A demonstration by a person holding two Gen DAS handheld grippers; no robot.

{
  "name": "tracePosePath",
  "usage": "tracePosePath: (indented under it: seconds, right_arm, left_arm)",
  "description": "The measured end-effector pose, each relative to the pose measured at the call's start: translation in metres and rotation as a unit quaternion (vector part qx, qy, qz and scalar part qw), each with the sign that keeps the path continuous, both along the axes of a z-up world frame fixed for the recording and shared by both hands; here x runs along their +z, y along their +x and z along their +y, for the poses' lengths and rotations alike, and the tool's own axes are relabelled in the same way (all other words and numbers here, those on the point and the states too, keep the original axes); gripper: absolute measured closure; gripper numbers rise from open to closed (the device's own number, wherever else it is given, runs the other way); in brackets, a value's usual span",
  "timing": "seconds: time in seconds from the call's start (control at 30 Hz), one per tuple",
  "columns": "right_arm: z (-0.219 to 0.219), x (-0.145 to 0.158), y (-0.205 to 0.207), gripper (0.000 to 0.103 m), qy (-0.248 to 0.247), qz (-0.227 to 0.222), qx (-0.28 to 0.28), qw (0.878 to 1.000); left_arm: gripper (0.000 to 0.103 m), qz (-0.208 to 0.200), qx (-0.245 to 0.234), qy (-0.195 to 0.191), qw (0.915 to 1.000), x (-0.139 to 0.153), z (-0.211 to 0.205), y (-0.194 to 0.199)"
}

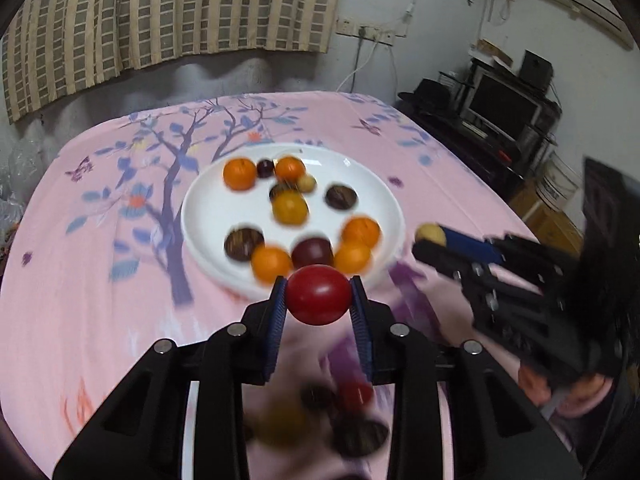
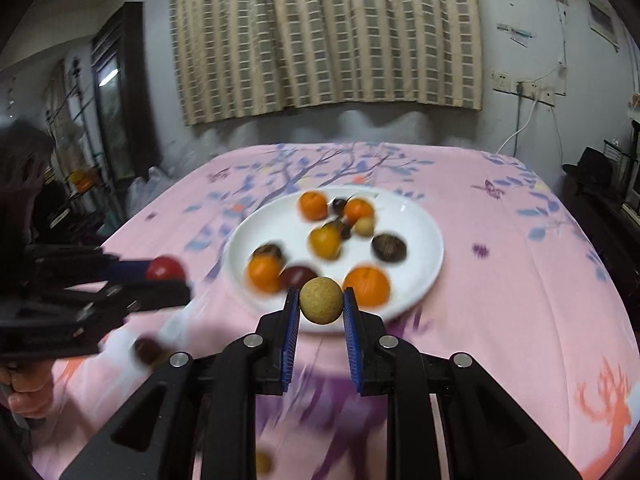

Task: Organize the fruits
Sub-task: 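Release both fruits onto the white plate by opening both tools, then grasp a yellow pear-shaped fruit with the right tool while the left tool grasps a dark brown fruit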

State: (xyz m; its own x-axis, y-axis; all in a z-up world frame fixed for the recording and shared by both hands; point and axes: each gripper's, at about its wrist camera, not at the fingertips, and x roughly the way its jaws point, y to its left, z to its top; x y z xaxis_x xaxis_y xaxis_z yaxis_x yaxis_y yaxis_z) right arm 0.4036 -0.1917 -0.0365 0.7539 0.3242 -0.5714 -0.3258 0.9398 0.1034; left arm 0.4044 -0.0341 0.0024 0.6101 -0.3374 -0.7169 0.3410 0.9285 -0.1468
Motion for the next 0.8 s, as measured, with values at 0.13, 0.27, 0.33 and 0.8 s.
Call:
tracePosePath:
  seconds: [0.13, 0.27, 0.33, 0.8]
  right_arm:
    - [-0.001, -0.013, 0.042, 0.081, 0.003, 0.017, -0.004, 1.000]
    - [-0.002, -0.020, 0.056, 0.063, 0.012, 0.012, -0.010, 1.000]
    - [-0.005, -0.015, 0.043, 0.022, 0.013, -0.006, -0.027, 1.000]
    - [0.023, -0.029, -0.071, 0.023, -0.055, 0.040, 0.048, 0.997]
  left_arm:
    - [0.072, 0.023, 0.022, 0.020, 0.9993, -0.012, -0.014, 0.074]
    - [0.061, 0.034, 0.060, 0.029, 0.9972, -0.021, -0.010, 0.103]
    - [0.029, 0.040, 0.075, 0.012, 0.9963, -0.017, 0.001, 0.099]
    - [0.005, -0.016, 0.144, -0.011, 0.9894, -0.010, 0.069, -0.099]
